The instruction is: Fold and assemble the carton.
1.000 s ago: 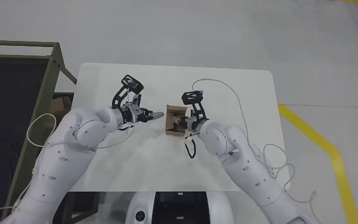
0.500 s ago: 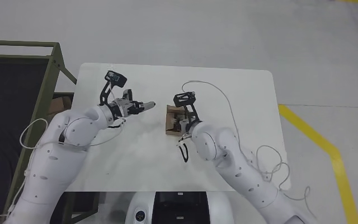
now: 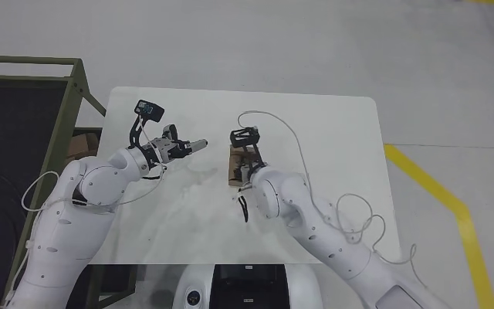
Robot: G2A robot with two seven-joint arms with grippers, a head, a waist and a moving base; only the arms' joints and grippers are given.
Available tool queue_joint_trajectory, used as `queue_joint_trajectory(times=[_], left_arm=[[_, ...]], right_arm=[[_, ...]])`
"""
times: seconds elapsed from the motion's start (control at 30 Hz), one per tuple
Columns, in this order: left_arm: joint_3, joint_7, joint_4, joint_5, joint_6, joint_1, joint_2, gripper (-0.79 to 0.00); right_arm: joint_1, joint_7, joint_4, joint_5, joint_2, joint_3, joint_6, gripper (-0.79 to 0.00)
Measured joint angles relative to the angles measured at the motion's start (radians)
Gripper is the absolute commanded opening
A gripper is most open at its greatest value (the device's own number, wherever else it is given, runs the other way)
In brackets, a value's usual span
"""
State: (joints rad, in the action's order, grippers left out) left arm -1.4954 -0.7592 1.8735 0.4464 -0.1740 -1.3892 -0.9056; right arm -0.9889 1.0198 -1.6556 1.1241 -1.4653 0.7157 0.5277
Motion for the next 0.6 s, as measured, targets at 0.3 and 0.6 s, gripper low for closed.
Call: queue_joint_trajectory(times=[0.3, 0.6], left_arm=[[0.0, 0.0, 0.0, 0.0, 0.0, 0.0, 0.0, 0.0], [0.0, 0.0, 0.0, 0.0, 0.0, 0.0, 0.0, 0.0]], right_arm=[[-0.005, 0.013, 0.024, 0.054, -0.014, -0.016, 0.014, -0.523], [-0.017, 0.02, 0.042, 0.093, -0.026, -0.022, -0.011, -0.526]])
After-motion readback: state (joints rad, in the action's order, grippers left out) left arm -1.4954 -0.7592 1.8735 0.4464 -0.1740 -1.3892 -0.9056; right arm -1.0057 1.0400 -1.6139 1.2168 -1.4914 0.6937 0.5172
